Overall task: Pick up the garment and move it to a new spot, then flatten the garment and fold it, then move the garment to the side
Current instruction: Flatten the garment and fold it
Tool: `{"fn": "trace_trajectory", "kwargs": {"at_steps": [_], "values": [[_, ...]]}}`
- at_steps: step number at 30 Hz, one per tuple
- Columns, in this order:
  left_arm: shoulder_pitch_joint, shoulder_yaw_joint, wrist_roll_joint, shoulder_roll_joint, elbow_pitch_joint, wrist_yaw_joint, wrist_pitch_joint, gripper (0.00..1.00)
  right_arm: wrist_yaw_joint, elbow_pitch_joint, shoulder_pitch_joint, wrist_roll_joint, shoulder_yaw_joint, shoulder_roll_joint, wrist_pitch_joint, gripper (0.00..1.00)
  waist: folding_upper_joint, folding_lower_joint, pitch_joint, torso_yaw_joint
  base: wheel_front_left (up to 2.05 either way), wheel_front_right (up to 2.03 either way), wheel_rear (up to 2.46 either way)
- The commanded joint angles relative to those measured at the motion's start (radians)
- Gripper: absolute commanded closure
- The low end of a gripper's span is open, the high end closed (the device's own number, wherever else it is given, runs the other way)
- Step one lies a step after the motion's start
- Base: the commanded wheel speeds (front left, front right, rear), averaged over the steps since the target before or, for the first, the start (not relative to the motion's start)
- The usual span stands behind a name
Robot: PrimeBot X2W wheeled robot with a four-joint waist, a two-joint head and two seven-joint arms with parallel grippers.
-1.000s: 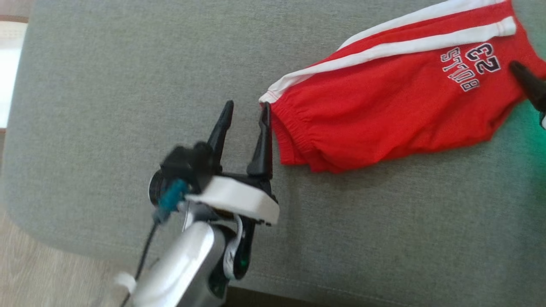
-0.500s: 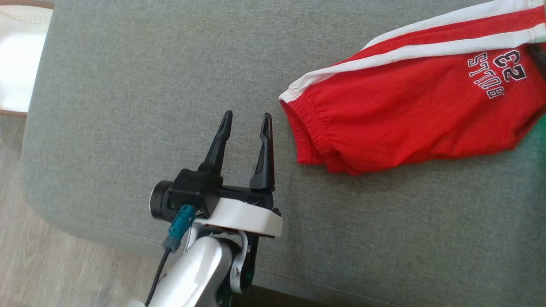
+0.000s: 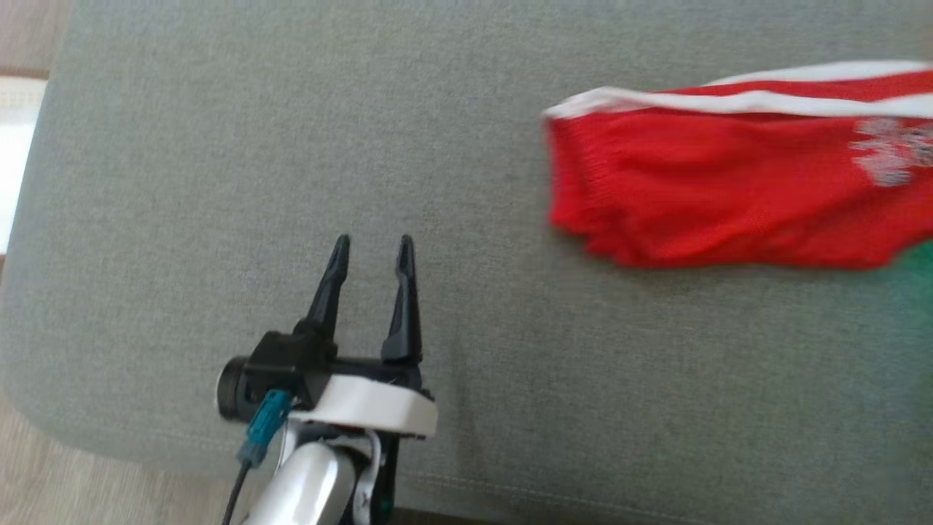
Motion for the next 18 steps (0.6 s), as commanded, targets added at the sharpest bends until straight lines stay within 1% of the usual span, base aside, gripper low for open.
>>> {"fn": "trace_trajectory", "kwargs": {"at_steps": [1,3,5,8,10,12,14,18], "values": [[0.014,0.04,0.01,0.0,-0.027,-0.007,-0.012,0.0,0.008,-0.03,-0.003,-0.014,-0.025,-0.035,-0.014,1.0,0.0,0.0,-0.017,-0.01,0.0,0.0,0.0],[0.035,0.05,0.011,-0.001,-0.025,-0.018,-0.012,0.0,0.008,-0.024,0.008,-0.021,-0.062,-0.051,-0.023,1.0,0.0,0.0,-0.029,-0.012,0.0,0.0,0.0],[0.053,0.059,0.011,-0.003,-0.021,-0.027,-0.012,0.0,0.008,-0.033,0.017,-0.015,-0.079,-0.06,-0.022,1.0,0.0,0.0,-0.039,-0.013,0.0,0.0,0.0],[0.073,0.069,0.008,-0.005,-0.015,-0.039,-0.012,0.0,0.008,-0.071,0.03,0.002,-0.064,-0.057,-0.013,1.0,0.0,0.0,-0.056,-0.013,0.0,0.0,0.0],[0.082,0.073,0.003,-0.006,-0.012,-0.044,-0.012,0.0,0.008,-0.111,0.038,0.016,-0.032,-0.041,-0.002,1.0,0.0,0.0,-0.066,-0.011,0.0,0.0,0.0],[0.085,0.07,-0.008,-0.006,-0.013,-0.045,-0.012,0.0,0.008,-0.161,0.045,0.032,0.013,-0.011,0.016,1.0,0.0,0.0,-0.073,-0.007,0.0,0.0,0.0],[0.084,0.062,-0.021,-0.006,-0.014,-0.04,-0.012,0.0,0.008,-0.214,0.053,0.044,0.067,0.032,0.04,1.0,0.0,0.0,-0.077,-0.003,0.0,0.0,0.0],[0.08,0.041,-0.04,-0.007,-0.011,-0.031,-0.012,0.0,0.008,-0.285,0.054,0.045,0.174,0.141,0.068,1.0,0.0,0.0,-0.074,0.01,0.0,0.0,0.0]]}}
